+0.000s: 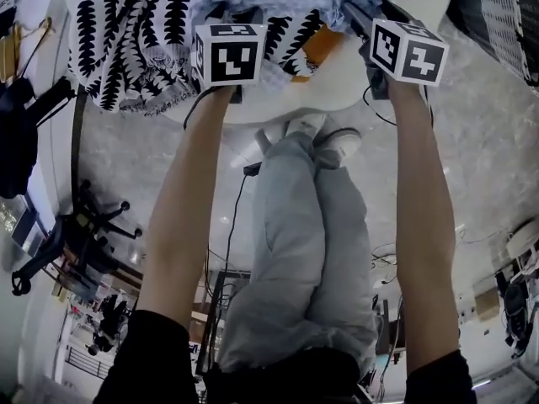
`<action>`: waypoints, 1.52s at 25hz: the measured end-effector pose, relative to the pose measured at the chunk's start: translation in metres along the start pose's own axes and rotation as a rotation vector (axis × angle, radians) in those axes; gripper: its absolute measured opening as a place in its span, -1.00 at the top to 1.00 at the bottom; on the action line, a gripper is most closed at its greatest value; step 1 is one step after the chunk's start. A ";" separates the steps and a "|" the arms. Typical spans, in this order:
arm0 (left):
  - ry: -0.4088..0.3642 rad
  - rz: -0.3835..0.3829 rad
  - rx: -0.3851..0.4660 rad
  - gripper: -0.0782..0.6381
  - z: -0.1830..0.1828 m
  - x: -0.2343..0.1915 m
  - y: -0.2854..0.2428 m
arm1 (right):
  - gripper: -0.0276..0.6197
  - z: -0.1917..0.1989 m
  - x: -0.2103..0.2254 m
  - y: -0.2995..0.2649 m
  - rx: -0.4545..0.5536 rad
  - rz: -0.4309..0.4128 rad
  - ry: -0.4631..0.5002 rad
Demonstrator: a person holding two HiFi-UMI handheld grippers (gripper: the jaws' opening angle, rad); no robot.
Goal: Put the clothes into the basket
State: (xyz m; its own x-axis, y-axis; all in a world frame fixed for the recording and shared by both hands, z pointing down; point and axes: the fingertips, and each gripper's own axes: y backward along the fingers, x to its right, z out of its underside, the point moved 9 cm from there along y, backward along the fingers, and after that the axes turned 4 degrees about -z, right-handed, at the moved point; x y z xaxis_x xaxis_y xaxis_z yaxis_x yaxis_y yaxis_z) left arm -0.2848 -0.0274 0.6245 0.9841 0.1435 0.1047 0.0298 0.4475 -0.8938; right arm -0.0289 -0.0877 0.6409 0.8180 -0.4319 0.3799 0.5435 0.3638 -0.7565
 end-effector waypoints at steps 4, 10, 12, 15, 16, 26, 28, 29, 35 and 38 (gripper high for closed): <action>0.001 -0.051 0.040 0.16 -0.007 0.000 -0.014 | 0.13 0.011 -0.005 -0.014 0.043 0.007 -0.050; 0.015 0.034 0.056 0.70 -0.008 0.016 0.001 | 0.78 0.024 -0.025 0.001 0.017 -0.050 -0.097; 0.019 0.094 0.048 0.70 -0.012 0.027 0.009 | 0.78 0.026 -0.034 0.014 0.022 -0.113 -0.119; 0.015 0.158 0.062 0.70 -0.020 0.046 0.030 | 0.79 0.025 -0.047 0.042 0.057 -0.205 -0.140; 0.008 0.179 0.068 0.70 -0.024 0.054 0.038 | 0.79 0.024 -0.050 0.053 0.067 -0.217 -0.140; -0.109 0.349 0.148 0.70 -0.066 0.121 0.140 | 0.80 0.003 -0.062 0.184 0.194 -0.178 -0.134; -0.150 0.372 0.177 0.70 -0.079 0.135 0.160 | 0.80 -0.003 -0.060 0.213 0.228 -0.159 -0.130; -0.162 0.384 0.193 0.70 -0.087 0.142 0.169 | 0.80 -0.006 -0.058 0.228 0.245 -0.149 -0.127; -0.222 0.461 0.280 0.70 -0.135 0.181 0.232 | 0.80 -0.031 -0.049 0.311 0.353 -0.050 -0.107; -0.262 0.493 0.301 0.70 -0.153 0.200 0.267 | 0.80 -0.045 -0.048 0.354 0.397 -0.010 -0.114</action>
State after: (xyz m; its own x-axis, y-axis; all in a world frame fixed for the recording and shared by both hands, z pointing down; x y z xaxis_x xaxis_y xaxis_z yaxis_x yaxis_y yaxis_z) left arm -0.0535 -0.0143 0.3400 0.7928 0.5907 -0.1505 -0.5042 0.4967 -0.7065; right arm 0.1159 0.0245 0.3306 0.8161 -0.3511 0.4591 0.5636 0.6596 -0.4973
